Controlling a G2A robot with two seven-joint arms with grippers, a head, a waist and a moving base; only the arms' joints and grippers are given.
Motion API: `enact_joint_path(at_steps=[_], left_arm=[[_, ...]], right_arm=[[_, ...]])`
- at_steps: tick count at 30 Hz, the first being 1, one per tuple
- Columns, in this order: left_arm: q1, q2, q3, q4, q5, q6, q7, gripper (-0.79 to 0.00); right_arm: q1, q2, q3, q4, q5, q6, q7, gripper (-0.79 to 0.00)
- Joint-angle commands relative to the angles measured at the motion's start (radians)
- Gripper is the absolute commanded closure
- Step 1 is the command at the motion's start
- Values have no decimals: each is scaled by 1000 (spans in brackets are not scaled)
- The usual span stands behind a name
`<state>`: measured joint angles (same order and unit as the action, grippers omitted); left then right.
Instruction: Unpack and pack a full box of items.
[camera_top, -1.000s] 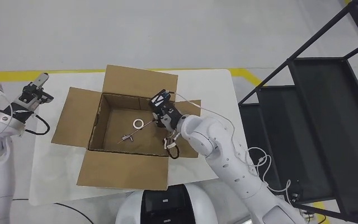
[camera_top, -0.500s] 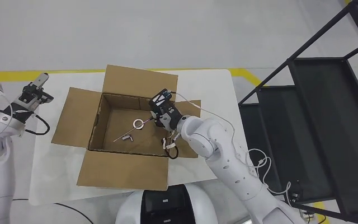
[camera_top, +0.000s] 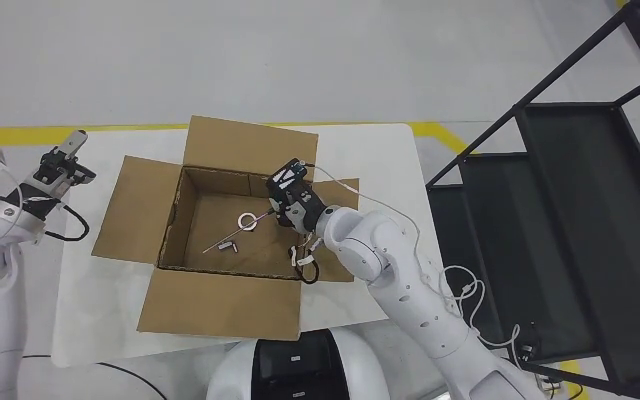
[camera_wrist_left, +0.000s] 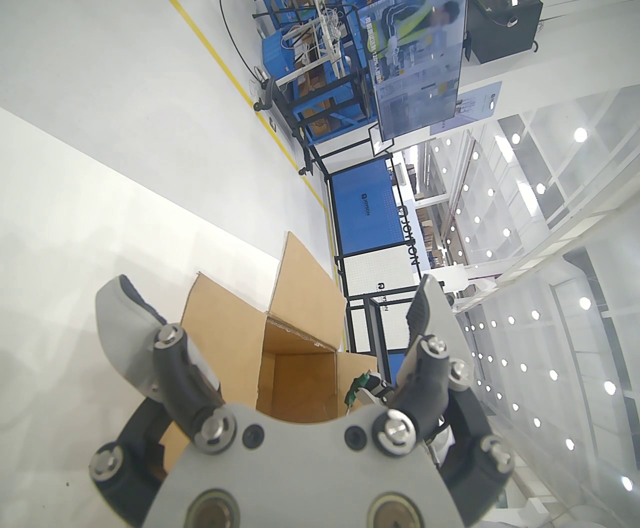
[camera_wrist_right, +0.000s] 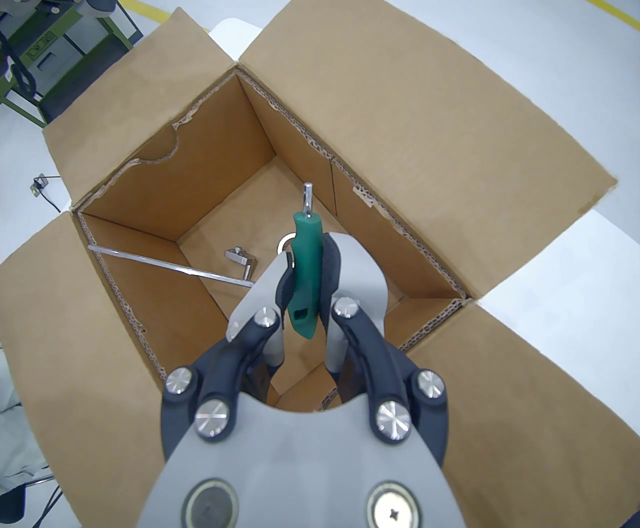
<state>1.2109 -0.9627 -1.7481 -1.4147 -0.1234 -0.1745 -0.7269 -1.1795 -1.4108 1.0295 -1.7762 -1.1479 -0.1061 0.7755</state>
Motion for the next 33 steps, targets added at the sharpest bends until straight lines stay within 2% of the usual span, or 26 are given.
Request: enact_joint_path(at_steps=[1,7,10,15,20,22,25,26,28,33], left_arm=[[0,0,0,0,0,0,0,-785],[0,0,0,0,0,0,0,-785],[0,0,0,0,0,0,0,-785],[0,0,0,0,0,0,0,-785],[0,0,0,0,0,0,0,-785],[0,0,0,0,0,0,0,-785],[0,0,0,0,0,0,0,-785],[0,0,0,0,0,0,0,-785],[0,0,0,0,0,0,0,-785],[0,0,0,0,0,0,0,-785]], right_arm=[[0,0,0,0,0,0,0,0],[0,0,0,0,0,0,0,0],[-39,4,54,-56,152,-17,-5,0],[-169,33,291,-243,367,-50,26,0],[-317,54,579,-321,530,14,-18,0],[-366,58,672,-310,632,26,-38,0],[-420,63,788,-261,685,92,-64,0],[-431,65,819,-243,659,132,-70,0],[-436,68,839,-203,675,178,-52,0],[-370,84,793,-82,519,272,57,0]])
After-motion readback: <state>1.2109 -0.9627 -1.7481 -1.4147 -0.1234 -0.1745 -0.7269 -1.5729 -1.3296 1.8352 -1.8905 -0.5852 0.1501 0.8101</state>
